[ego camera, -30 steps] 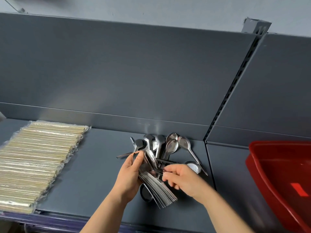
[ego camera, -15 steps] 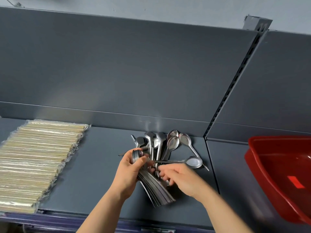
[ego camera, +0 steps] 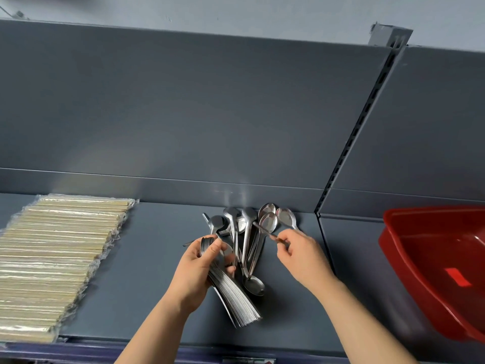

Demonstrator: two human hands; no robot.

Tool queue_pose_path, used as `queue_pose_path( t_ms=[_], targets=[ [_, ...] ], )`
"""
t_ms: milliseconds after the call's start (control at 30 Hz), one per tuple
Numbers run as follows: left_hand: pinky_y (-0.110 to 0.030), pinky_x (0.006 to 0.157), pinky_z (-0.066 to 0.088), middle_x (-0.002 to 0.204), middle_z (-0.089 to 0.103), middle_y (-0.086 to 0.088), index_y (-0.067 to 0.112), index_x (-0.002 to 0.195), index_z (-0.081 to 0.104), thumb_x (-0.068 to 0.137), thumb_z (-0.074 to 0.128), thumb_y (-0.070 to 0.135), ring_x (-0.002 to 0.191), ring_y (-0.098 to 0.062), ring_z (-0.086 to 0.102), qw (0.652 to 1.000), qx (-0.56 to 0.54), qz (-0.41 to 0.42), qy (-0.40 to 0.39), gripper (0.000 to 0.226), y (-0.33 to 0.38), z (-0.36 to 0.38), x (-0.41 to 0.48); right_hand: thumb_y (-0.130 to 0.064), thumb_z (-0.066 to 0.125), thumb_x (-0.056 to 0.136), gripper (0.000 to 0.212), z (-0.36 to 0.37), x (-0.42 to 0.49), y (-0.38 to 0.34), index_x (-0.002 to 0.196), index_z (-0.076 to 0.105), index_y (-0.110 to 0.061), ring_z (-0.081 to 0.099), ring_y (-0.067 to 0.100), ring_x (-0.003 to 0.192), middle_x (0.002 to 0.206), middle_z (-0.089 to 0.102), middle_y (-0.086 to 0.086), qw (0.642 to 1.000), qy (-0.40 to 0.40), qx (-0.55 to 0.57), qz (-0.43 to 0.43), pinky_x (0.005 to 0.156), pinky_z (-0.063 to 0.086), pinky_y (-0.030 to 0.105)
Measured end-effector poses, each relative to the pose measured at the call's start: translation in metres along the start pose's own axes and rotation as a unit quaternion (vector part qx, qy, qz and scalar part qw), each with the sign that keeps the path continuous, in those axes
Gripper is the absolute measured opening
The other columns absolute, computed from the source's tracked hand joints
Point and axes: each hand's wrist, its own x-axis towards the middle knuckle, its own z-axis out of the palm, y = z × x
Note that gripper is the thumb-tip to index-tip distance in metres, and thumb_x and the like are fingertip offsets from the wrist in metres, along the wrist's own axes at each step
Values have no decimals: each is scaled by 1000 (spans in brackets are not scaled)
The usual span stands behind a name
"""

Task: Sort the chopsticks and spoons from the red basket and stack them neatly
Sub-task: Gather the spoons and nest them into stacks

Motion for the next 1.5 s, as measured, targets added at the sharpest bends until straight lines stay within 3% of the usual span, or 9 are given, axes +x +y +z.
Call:
queue_pose_path(
  t_ms=[167, 300, 600, 833, 967, 1067, 1200, 1300, 1500],
  targets=[
    [-36, 59, 56, 84, 66, -19, 0, 102, 57, 82, 67, 26, 66, -30, 65, 999, -12, -48, -7, 34, -3, 12, 4, -2, 49, 95, 30, -27, -10, -21, 83, 69, -23, 54, -1, 61, 68, 61, -21, 953, 32, 299, 36, 61, 41, 9],
    [-37, 60, 57, 99, 65, -19, -1, 107, 58, 81, 69, 22, 78, -33, 70, 995, -55, -88, -13, 37, -10, 28, 9, 0, 45, 98, 29, -39, -18, -33, 101, 71, -14, 63, 9, 73, 90, 65, 5, 896, -14, 440, 57, 77, 51, 19],
    [-39, 68, 58, 84, 66, -18, 0, 104, 60, 79, 71, 24, 73, -28, 67, 993, -58, -81, -67, 36, -10, 48, 22, -1, 68, 87, 18, -30, -32, -29, 100, 73, -12, 71, 25, 97, 95, 75, 14, 880, -95, 463, 40, 89, 52, 25],
    [-40, 61, 58, 89, 69, -12, 8, 98, 62, 76, 68, 16, 72, -28, 72, 993, -88, -68, 24, 24, -5, 36, 34, -44, 76, 70, 65, -39, -19, -9, 128, 63, -18, 51, 9, 129, 132, 62, -6, 848, -270, 456, 3, 108, 39, 23],
    [-35, 52, 55, 82, 68, -10, 11, 90, 64, 80, 68, 22, 67, -26, 70, 996, -56, -50, 51, 15, -1, 24, 40, -60, 71, 69, 56, -41, 1, 9, 117, 69, -31, 60, 3, 117, 121, 69, -9, 880, -155, 443, 76, 98, 47, 21],
    [-34, 51, 54, 84, 68, -9, 14, 91, 64, 82, 69, 23, 68, -25, 71, 993, -76, -54, 69, 13, 0, 20, 43, -44, 68, 82, 29, -27, 21, 23, 107, 67, -29, 64, 11, 94, 109, 66, -4, 967, -34, 178, 176, 76, 49, 26],
    [-31, 54, 55, 86, 69, -9, 12, 95, 62, 70, 73, 19, 74, -23, 72, 996, -53, -48, 54, 28, 2, 16, 43, -27, 58, 89, 20, -7, 39, 32, 79, 44, -16, 50, 25, 73, 89, 54, 1, 978, -54, -97, 175, 60, 39, 31],
    [-31, 53, 55, 92, 68, -13, 9, 103, 60, 76, 69, 3, 72, -23, 72, 997, -33, -41, 56, 29, 3, 14, 43, -17, 50, 87, 24, 1, 44, 33, 69, 34, -17, 45, 25, 63, 73, 51, 1, 976, -60, -104, 184, 52, 32, 29],
    [-31, 49, 52, 97, 66, -20, 7, 106, 61, 75, 71, 10, 73, -28, 70, 998, -1, -16, 60, 33, 10, 12, 45, -26, 63, 85, 25, 10, 32, 12, 69, 53, -10, 45, 5, 39, 52, 58, -2, 956, -32, 210, 204, 42, 36, 17]
  ],
)
